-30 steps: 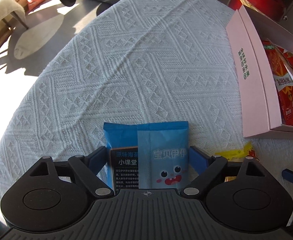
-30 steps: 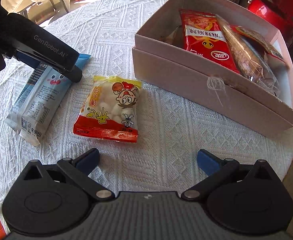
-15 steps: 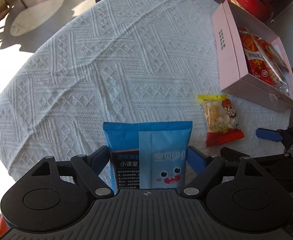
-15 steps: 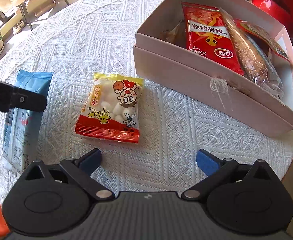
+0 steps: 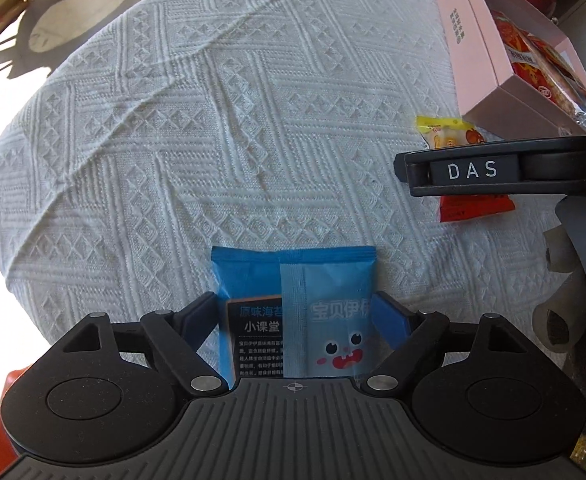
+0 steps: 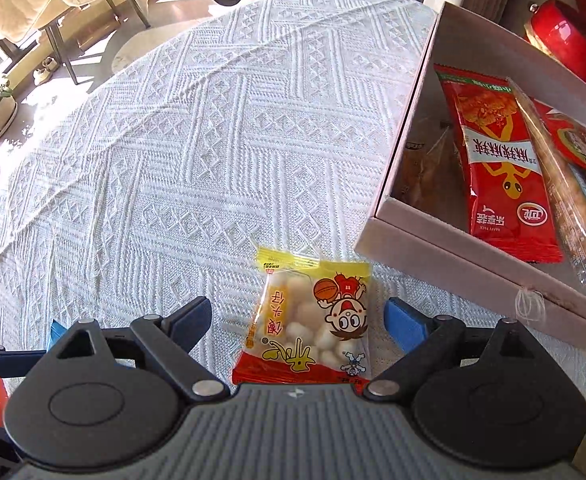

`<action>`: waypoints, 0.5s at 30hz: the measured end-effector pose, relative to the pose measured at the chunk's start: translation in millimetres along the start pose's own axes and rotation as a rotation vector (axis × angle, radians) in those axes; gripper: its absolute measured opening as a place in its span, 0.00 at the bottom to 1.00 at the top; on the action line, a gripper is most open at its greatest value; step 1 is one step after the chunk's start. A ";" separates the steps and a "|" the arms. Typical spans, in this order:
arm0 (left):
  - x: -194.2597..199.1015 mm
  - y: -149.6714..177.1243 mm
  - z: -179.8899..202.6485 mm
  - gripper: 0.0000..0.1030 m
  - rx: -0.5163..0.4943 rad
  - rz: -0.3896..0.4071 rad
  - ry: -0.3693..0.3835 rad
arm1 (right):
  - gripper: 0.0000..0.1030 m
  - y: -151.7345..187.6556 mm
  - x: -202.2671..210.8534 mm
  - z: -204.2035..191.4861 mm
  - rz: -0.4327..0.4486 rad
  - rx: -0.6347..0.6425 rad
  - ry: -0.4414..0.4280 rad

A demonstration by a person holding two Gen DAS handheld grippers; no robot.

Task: Organize snacks
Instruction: 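Grasp the white-ball candy pack with the right tool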

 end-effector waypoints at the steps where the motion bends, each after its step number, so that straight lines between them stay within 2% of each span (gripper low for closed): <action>1: -0.4 1.1 0.7 0.84 -0.006 -0.005 -0.002 | 0.90 -1.1 -0.1 -1.9 0.011 0.009 0.004; 5: -0.8 5.9 3.3 0.86 -0.045 -0.019 0.006 | 0.82 5.6 4.2 -3.2 0.019 0.044 0.004; 7: -0.8 8.6 5.1 0.86 -0.072 -0.022 0.016 | 0.73 6.1 9.2 -2.5 0.022 0.066 0.002; 9: 0.2 11.8 6.5 0.85 -0.092 -0.016 0.021 | 0.54 8.2 15.6 0.0 0.016 0.087 -0.013; 13: 6.6 14.9 2.8 0.77 -0.066 -0.003 0.020 | 0.53 22.0 37.0 14.4 -0.001 0.053 -0.035; 14: 10.3 17.3 2.9 0.68 -0.046 -0.004 0.041 | 0.52 24.6 40.7 17.5 -0.005 0.044 -0.037; 15: 12.9 17.8 3.8 0.46 -0.038 0.000 0.051 | 0.52 28.5 47.5 22.9 -0.009 0.031 -0.036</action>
Point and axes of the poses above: each gripper's, at about its wrist camera, not at the fingertips, and x roughly against the way its jaws point, z to its right, y to its underside, the point moved 7 cm from there along -x, roughly the way its jaws point, and after that the axes turned 14 degrees about z, right-handed, at the moved point
